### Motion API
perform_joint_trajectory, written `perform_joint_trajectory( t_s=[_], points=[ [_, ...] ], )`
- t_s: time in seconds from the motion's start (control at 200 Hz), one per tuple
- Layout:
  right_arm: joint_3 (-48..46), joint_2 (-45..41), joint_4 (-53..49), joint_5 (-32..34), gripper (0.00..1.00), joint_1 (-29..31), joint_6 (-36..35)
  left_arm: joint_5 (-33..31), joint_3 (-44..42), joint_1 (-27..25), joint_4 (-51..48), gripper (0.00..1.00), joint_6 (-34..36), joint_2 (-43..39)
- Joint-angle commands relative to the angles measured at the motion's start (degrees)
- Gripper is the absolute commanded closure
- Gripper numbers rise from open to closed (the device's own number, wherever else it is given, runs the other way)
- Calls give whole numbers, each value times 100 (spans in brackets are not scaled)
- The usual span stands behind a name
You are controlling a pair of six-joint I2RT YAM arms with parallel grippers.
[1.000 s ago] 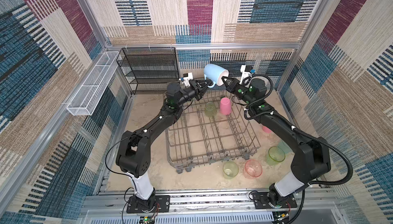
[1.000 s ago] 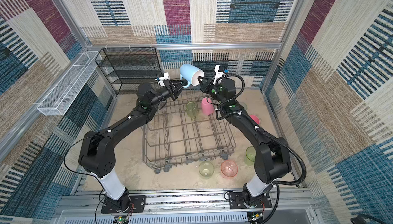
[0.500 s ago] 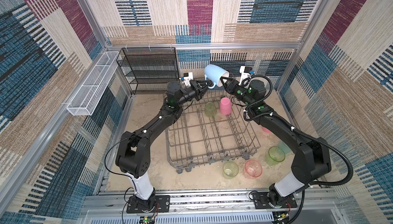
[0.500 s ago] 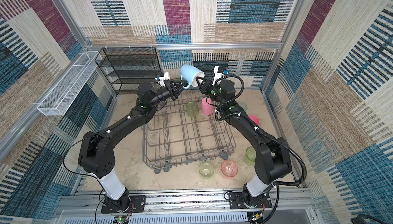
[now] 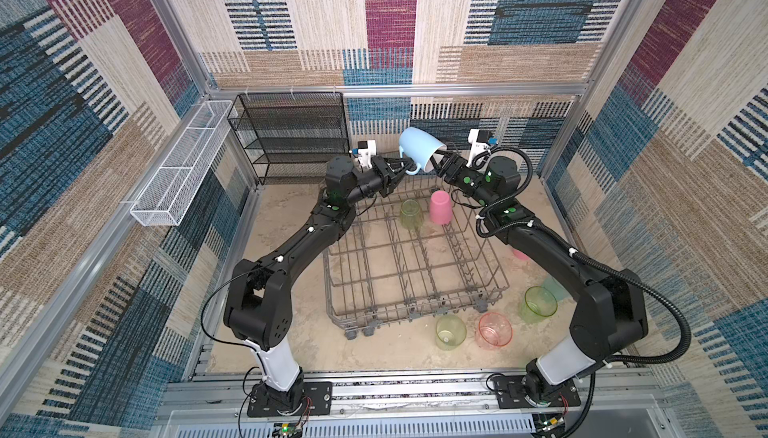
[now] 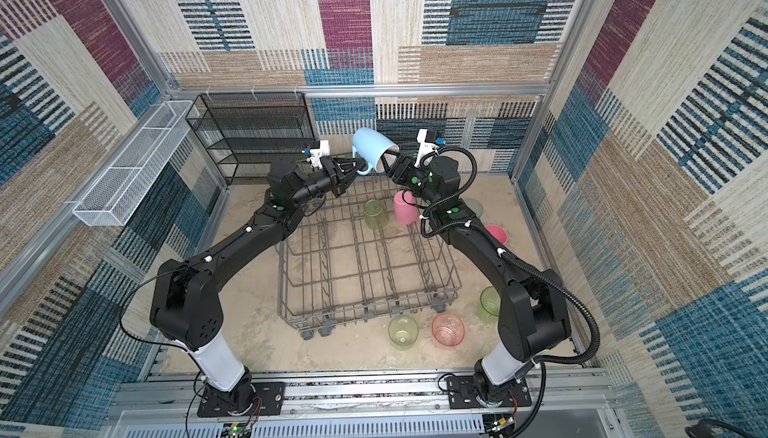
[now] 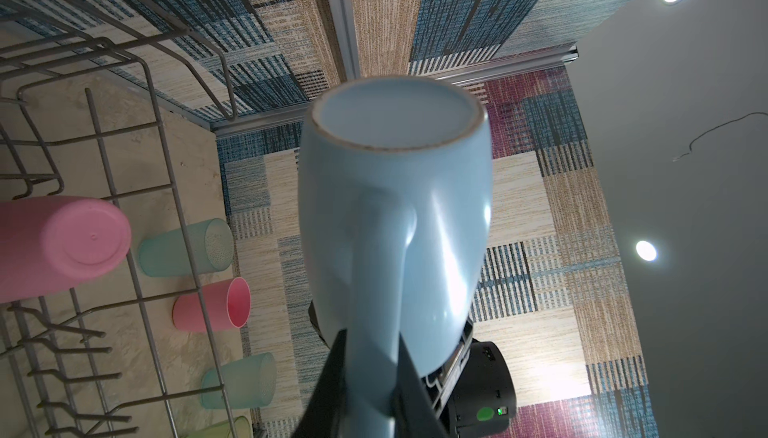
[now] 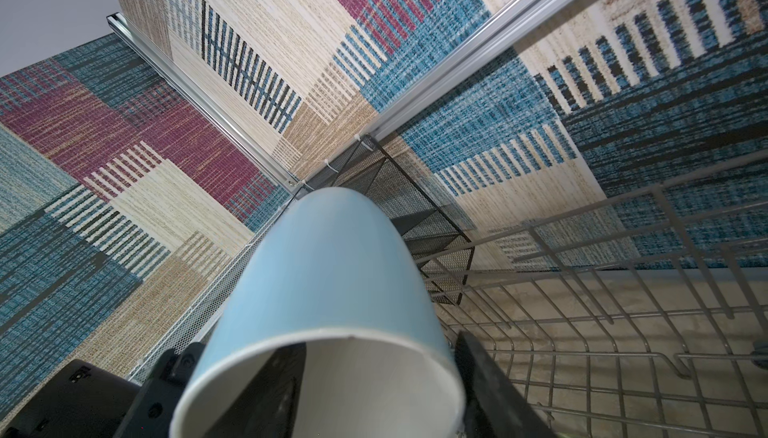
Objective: Load the cups into the dish rack
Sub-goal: 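Close the left gripper on the light blue mug handle beside the right gripper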
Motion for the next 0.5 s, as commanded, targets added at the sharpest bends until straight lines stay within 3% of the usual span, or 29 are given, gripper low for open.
perform_joint_trajectory(
  t_s=[0.0, 0.496],
  points=[
    [9, -36, -28, -71, 36, 7, -78, -119, 106, 11, 124, 100, 436, -89],
    [-121, -137, -476, -169, 30, 25, -195, -235, 309, 63, -414, 100, 1003, -125]
  ],
)
